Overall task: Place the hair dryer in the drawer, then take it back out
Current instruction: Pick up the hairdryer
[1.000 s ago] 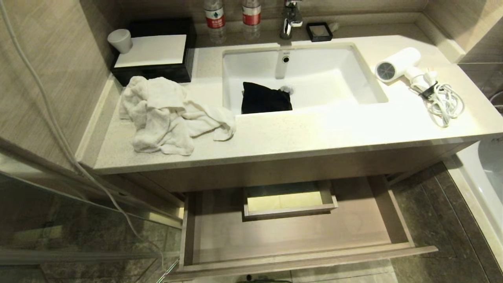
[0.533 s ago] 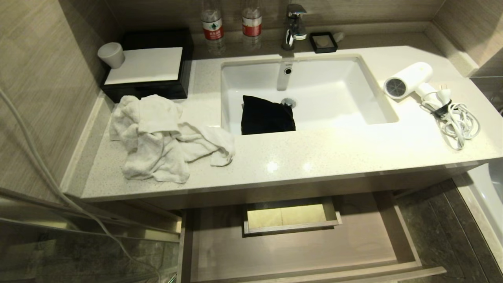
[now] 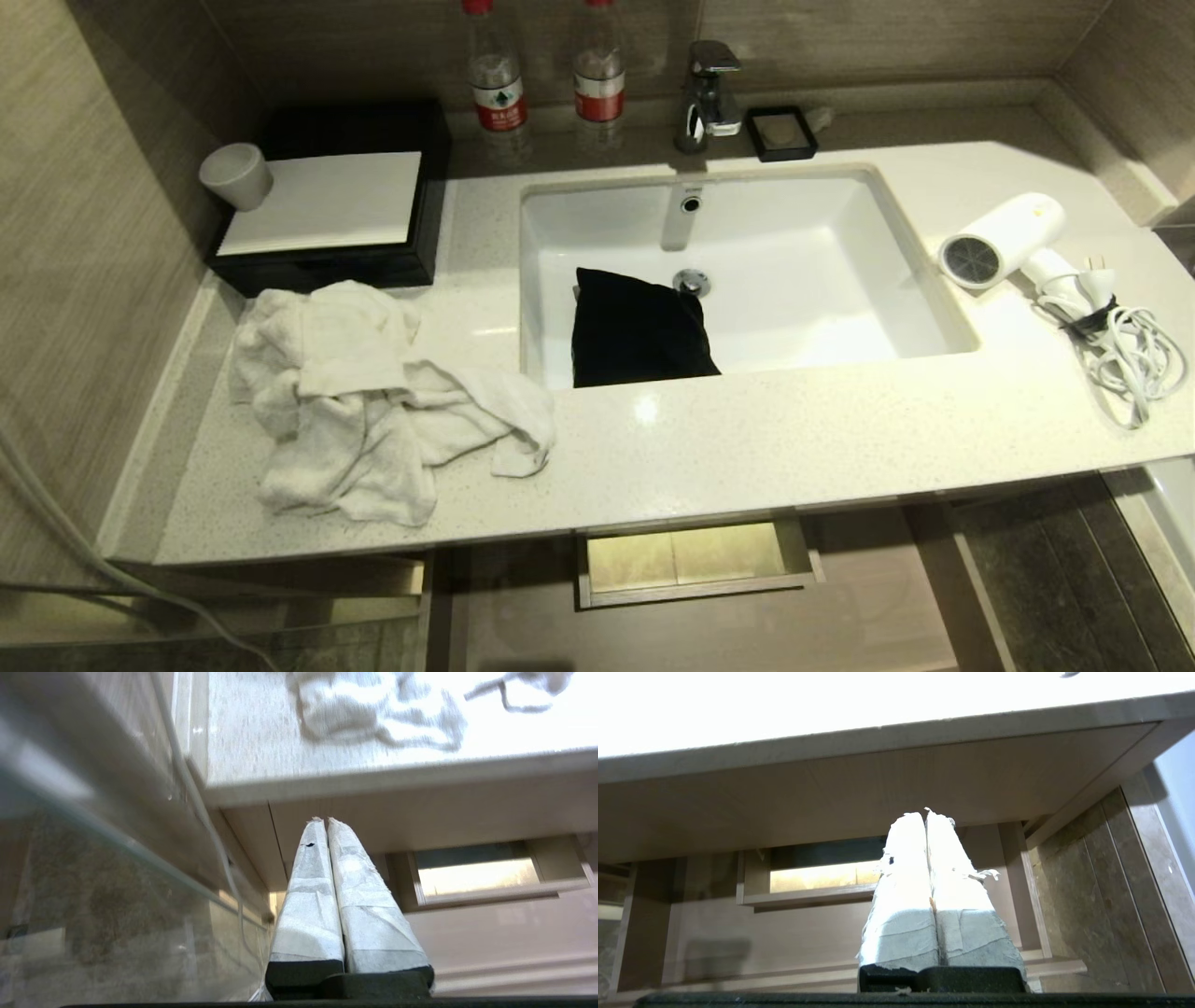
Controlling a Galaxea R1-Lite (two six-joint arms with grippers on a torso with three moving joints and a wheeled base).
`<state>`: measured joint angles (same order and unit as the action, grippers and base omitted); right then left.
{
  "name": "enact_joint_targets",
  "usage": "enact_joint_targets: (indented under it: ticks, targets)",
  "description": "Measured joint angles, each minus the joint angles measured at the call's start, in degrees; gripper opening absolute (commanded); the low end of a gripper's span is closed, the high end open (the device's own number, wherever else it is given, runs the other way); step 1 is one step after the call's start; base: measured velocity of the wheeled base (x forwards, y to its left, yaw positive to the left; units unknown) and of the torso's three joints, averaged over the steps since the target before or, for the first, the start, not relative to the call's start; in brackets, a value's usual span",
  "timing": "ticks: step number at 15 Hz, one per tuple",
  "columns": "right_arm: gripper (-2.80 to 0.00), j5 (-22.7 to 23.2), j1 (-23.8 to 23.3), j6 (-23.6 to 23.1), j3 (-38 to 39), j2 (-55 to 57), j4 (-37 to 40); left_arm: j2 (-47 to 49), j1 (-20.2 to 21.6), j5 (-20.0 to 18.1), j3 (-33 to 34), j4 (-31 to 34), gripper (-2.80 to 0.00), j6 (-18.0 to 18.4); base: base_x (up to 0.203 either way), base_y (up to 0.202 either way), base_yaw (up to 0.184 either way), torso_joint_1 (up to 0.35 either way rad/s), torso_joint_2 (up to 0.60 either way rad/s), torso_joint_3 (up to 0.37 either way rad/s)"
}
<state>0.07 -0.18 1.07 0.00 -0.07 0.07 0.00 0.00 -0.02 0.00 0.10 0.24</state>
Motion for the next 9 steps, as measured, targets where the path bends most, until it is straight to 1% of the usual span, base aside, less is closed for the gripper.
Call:
enact_joint_targets:
  ticks: [1, 3, 6, 9]
  targets:
    - [-2.8, 0.0, 0.0, 0.0, 0.0, 0.0, 0.0, 0.0, 0.0, 0.0, 0.0, 0.0, -2.8, 0.0, 0.0, 0.0, 0.0, 0.183, -0.12, 0.044]
    - [-2.8, 0.0, 0.0, 0.1, 0.0, 0.0, 0.0, 0.0, 0.0, 0.0, 0.0, 0.0, -2.8, 0.0, 0.0, 0.0, 0.0, 0.072, -0.05, 0.025]
    - [-2.8, -0.2, 0.0, 0.5, 0.0, 0.0, 0.0, 0.0, 0.0, 0.0, 0.0, 0.0, -2.8, 0.0, 0.0, 0.0, 0.0, 0.0, 0.0, 0.0]
    - [-2.8, 0.0, 0.0, -0.2, 0.0, 0.0, 0.0, 0.0, 0.0, 0.0, 0.0, 0.0, -2.8, 0.0, 0.0, 0.0, 0.0, 0.0, 0.0, 0.0]
